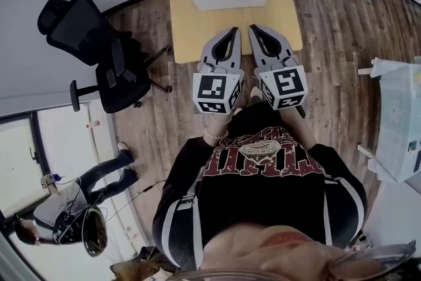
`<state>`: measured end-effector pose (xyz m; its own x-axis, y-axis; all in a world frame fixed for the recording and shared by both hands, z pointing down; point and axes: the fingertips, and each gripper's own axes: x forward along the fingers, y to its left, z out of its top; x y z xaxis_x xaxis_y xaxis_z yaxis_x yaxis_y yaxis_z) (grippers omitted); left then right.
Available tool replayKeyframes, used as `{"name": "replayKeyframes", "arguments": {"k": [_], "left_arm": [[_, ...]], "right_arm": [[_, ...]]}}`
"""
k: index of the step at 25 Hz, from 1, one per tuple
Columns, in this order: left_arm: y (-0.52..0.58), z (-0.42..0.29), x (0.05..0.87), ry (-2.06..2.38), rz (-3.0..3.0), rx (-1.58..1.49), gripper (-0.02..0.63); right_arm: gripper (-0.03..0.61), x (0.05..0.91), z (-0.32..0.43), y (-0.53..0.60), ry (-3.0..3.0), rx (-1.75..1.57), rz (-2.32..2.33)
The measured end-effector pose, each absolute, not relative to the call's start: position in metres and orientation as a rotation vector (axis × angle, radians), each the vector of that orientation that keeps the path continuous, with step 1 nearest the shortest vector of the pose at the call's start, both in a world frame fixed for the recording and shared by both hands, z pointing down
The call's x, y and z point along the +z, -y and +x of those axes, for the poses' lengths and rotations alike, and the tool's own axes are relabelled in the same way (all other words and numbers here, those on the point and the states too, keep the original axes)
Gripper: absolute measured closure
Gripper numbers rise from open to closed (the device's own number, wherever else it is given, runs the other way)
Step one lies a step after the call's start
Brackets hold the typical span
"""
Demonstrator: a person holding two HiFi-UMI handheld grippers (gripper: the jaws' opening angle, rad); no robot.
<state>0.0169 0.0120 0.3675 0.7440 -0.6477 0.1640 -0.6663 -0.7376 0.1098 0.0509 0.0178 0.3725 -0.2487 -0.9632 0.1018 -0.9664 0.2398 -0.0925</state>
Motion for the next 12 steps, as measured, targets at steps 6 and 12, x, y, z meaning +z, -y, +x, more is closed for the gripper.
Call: {"name": "replayKeyframes", "arguments": {"k": [6,12], "left_arm": [[0.003,0.035,0.373,1.089,2.76,0.176,0.574],[0.012,0.047,0.375,1.107,2.748,0.182,0.574]], "right_arm": [[0.561,0.379,0.071,-0.001,2.468,0.225,1.883],[0.561,0.38,0.082,0.011,2.474,0.222,1.868]]}}
